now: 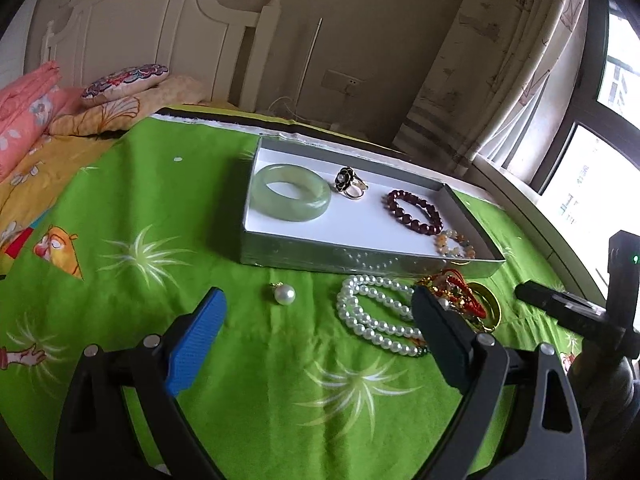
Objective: Organize jewelry
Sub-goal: 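Release the ring and bead bracelet into the tray and withdraw both grippers, then grasp the red cord pendant with the left gripper while the right gripper lifts a gold bangle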
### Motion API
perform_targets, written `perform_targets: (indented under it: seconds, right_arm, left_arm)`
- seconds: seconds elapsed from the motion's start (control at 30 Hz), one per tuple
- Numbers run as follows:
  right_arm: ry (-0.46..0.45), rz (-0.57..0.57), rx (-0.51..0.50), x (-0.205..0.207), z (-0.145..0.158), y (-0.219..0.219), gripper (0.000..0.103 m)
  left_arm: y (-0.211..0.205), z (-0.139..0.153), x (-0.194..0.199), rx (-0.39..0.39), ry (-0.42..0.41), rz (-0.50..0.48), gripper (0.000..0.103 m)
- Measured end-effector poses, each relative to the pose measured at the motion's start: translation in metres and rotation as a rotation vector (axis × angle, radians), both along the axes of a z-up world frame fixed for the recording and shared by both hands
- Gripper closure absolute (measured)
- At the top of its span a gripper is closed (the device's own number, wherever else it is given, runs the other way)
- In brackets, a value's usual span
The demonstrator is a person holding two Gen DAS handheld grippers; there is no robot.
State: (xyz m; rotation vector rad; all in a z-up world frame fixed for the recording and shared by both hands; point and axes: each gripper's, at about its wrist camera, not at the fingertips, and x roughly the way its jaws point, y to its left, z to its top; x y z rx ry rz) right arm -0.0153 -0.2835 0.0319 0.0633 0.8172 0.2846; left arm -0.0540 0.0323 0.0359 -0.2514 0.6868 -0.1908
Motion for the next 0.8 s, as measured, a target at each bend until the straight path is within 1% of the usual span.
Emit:
perform_targets:
  seconds: [0.07,0.17,0.23,0.3,0.33,0.37,0.47,0.53,0.57,0.6,0.63,0.7,0.8]
  right_arm:
    - [0.003,0.017,-0.033,-0.001,-0.001,0.01,0.046]
    - [0.03,0.043,-0.066,0.002,-0.005,0.025,0.053]
    - [0.053,0.04,-0.11,0.005,-0.01,0.031,0.062]
    - [0.072,0.043,-0.123,0.007,-0.013,0.035,0.067]
    - [0.078,0.045,-0.127,0.008,-0.014,0.036,0.071]
    - [0.083,0.052,-0.13,0.009,-0.015,0.037,0.072]
    - [0.079,0.07,-0.154,0.009,-0.015,0.043,0.08]
    - [0.071,0.085,-0.182,0.008,-0.016,0.049,0.091]
    - [0.067,0.089,-0.195,0.008,-0.016,0.051,0.092]
    - [0.061,0.093,-0.212,0.007,-0.016,0.053,0.097]
    - [0.058,0.095,-0.217,0.006,-0.017,0.054,0.099]
    - [0.048,0.081,-0.221,0.003,-0.016,0.053,0.099]
    - [0.033,0.053,-0.175,0.001,-0.013,0.043,0.099]
  left_arm:
    - [0.0,-0.001,0.0,-0.008,0.003,-0.003,0.01]
    - [0.0,-0.001,0.0,-0.01,0.0,-0.006,0.009]
    - [-0.001,-0.001,0.0,-0.01,-0.002,-0.009,0.009]
    - [-0.001,-0.001,-0.001,-0.01,-0.005,-0.011,0.009]
    - [-0.001,0.0,-0.001,-0.01,-0.008,-0.013,0.009]
    - [-0.001,0.0,-0.001,-0.01,-0.009,-0.015,0.009]
    - [-0.002,0.0,-0.002,-0.007,-0.014,-0.018,0.009]
    - [-0.003,0.001,-0.003,-0.005,-0.018,-0.019,0.009]
    - [-0.003,0.001,-0.004,-0.003,-0.021,-0.021,0.009]
    - [-0.004,0.002,-0.005,0.001,-0.025,-0.024,0.009]
    - [-0.006,0.002,-0.005,0.01,-0.026,-0.037,0.009]
    - [-0.017,0.004,-0.007,0.056,-0.028,-0.07,0.009]
    - [-0.047,0.011,-0.014,0.183,-0.058,-0.17,0.009]
